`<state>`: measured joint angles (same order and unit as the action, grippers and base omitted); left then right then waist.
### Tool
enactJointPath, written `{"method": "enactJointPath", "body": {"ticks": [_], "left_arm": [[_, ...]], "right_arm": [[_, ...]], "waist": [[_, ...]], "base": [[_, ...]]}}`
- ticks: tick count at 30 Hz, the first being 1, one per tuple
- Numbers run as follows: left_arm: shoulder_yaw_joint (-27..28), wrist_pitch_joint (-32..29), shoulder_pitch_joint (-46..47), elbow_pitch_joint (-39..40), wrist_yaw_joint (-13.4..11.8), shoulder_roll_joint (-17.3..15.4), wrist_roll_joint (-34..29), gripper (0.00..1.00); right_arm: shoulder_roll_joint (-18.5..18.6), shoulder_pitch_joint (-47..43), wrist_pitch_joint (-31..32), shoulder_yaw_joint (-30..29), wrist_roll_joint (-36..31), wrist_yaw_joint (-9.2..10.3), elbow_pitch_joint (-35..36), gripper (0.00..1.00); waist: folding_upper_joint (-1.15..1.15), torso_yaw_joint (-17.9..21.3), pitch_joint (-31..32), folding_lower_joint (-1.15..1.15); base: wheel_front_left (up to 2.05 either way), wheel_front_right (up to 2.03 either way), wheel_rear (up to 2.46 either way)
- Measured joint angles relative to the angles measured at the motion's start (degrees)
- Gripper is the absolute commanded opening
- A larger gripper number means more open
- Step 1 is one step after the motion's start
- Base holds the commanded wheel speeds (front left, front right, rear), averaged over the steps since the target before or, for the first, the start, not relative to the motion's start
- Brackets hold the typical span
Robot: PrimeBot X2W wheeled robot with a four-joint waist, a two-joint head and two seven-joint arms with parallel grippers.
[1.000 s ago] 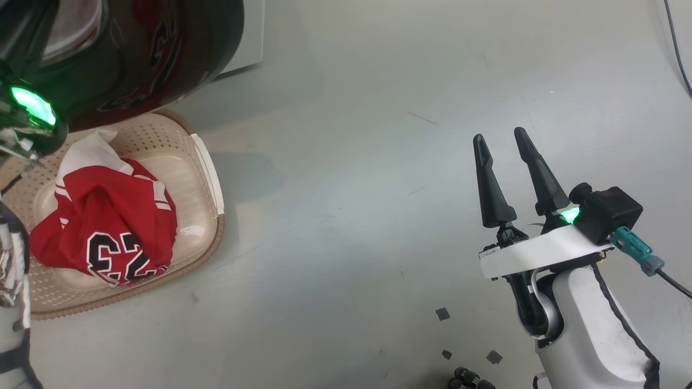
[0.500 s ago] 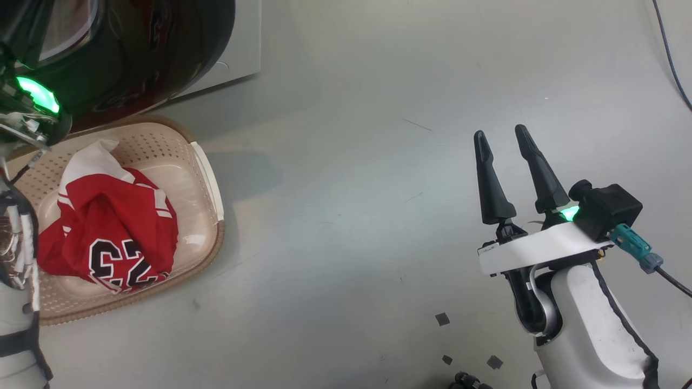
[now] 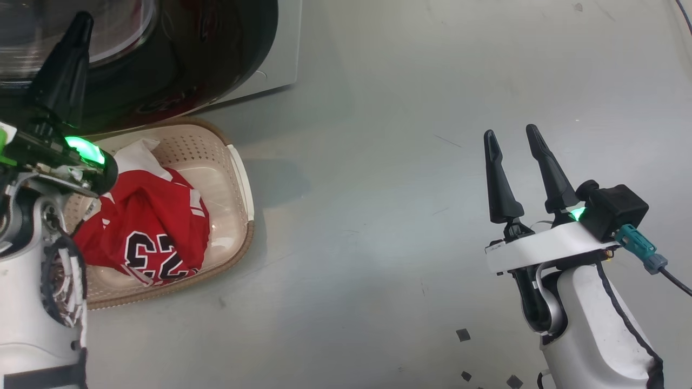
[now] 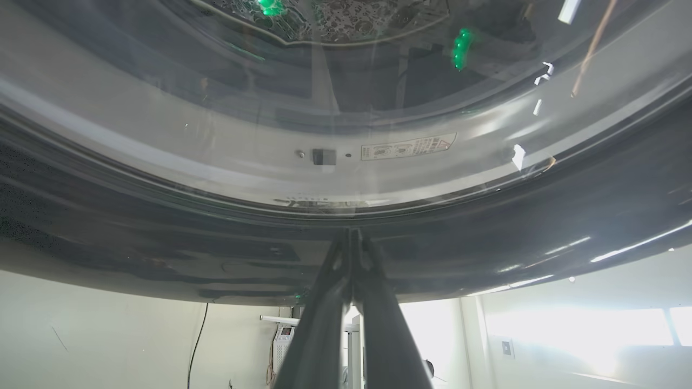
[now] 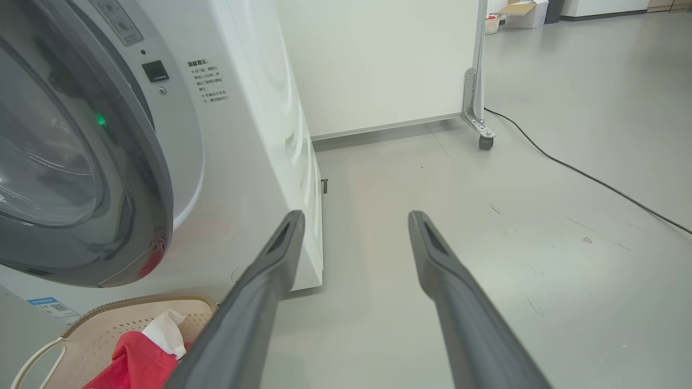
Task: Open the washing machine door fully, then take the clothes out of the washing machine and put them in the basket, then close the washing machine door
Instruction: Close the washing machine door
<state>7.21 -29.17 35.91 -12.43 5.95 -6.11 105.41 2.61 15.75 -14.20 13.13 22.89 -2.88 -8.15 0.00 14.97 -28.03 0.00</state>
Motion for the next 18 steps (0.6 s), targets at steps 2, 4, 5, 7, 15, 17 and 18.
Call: {"method": "enactJointPath", "body": {"ticks": [2, 4, 5, 7, 15, 17, 18], "left_arm": [[0.42, 0.56, -1.53, -0.01, 0.48, 0.97, 0.09, 0.0], [0.62, 0.59, -3.19, -0.01, 0.54, 2.01, 0.31, 0.0], [0.62, 0.62, -4.1, -0.01, 0.82, 2.41, 0.32, 0.0], [0.84, 1.1, -5.94, -0.01, 0.93, 2.91, 0.32, 0.0], [0.01, 1.08, -10.9, 1.79, 0.97, 3.64, 0.3, 1.0], [-0.02, 1.02, -12.02, 3.54, 0.97, 3.94, 0.15, 1.0], [0.05, 1.03, -12.43, 4.46, 0.97, 4.0, -0.04, 1.0]], "right_arm": [[0.0, -0.1, 0.0, -0.23, -0.46, 0.0, -0.12, 1.0], [0.01, -0.17, 0.0, -0.56, -0.9, 0.0, -0.19, 1.0], [0.01, -0.19, 0.0, -0.65, -0.94, 0.0, -0.24, 1.0], [0.01, -0.35, 0.0, -0.78, -1.34, -0.01, -0.44, 1.0], [0.04, -1.03, 0.0, -1.49, -2.12, -0.05, -1.1, 1.0], [0.18, -1.06, 0.0, -1.75, -2.37, -0.05, -1.27, 1.0], [0.25, -1.12, 0.0, -1.89, -2.4, -0.07, -1.41, 1.0]], "waist": [[0.0, -0.71, 0.41, 0.0], [0.0, -1.44, 0.81, 0.0], [0.0, -1.81, 1.01, 0.0], [0.0, -2.53, 1.44, 0.0], [0.0, -4.98, 2.99, 0.0], [0.0, -5.69, 3.43, 0.0], [0.0, -6.04, 3.67, 0.0]], "base": [[0.0, 0.0, 0.0], [0.0, 0.0, 0.0], [0.0, 0.0, 0.0], [0.0, 0.0, 0.0], [0.0, 0.0, 0.0], [0.0, 0.0, 0.0], [0.0, 0.0, 0.0]]}}
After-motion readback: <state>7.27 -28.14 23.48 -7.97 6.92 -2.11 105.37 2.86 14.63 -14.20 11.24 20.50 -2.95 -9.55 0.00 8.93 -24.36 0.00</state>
